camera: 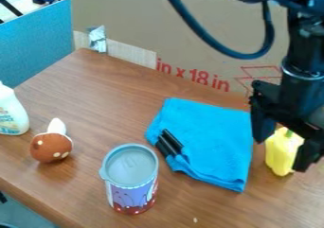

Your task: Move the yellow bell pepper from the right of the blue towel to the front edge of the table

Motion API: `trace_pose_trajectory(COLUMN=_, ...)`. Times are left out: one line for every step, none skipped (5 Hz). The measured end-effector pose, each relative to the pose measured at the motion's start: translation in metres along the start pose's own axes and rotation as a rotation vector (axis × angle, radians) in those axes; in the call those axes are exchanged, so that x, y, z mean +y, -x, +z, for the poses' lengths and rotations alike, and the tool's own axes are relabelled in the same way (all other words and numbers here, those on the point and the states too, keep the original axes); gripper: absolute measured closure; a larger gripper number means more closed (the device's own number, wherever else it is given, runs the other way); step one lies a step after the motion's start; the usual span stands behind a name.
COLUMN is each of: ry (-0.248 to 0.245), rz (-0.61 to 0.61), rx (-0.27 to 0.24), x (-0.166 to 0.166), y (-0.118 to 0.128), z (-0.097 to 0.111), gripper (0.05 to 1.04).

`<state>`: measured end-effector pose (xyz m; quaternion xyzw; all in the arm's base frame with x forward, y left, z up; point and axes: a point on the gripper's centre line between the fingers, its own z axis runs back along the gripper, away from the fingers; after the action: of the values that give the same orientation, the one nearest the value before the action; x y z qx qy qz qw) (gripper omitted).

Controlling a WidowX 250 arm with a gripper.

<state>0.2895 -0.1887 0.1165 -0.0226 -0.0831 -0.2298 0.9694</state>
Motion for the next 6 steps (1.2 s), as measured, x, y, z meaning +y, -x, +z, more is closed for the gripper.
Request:
trace_pose_trajectory(ry=0.002, rz=-0.003, rx=-0.001, x=-0.001, y=-0.013, z=0.0, gripper=0.082)
trace_pose_trajectory(ry=0.002, rz=0.006, rx=0.016, x=-0.003, y=-0.023, z=-0.007, gripper=0.082)
trace_pose_trajectory(ry=-0.011, rz=0.002, rx=0.045, x=-0.005, y=-0.03, z=-0.018, gripper=0.082)
trace_pose_trajectory(ry=-0.039, rz=0.01, rx=0.064, x=-0.002, y=-0.036, z=-0.022, gripper=0.082)
trace_pose_trajectory(ry=-0.065, rz=0.018, rx=0.055, x=0.001, y=-0.045, z=-0.019, gripper=0.082)
trace_pose_trajectory(ry=-0.083, rz=0.053, rx=0.044, x=0.008, y=-0.054, z=-0.014, gripper=0.082)
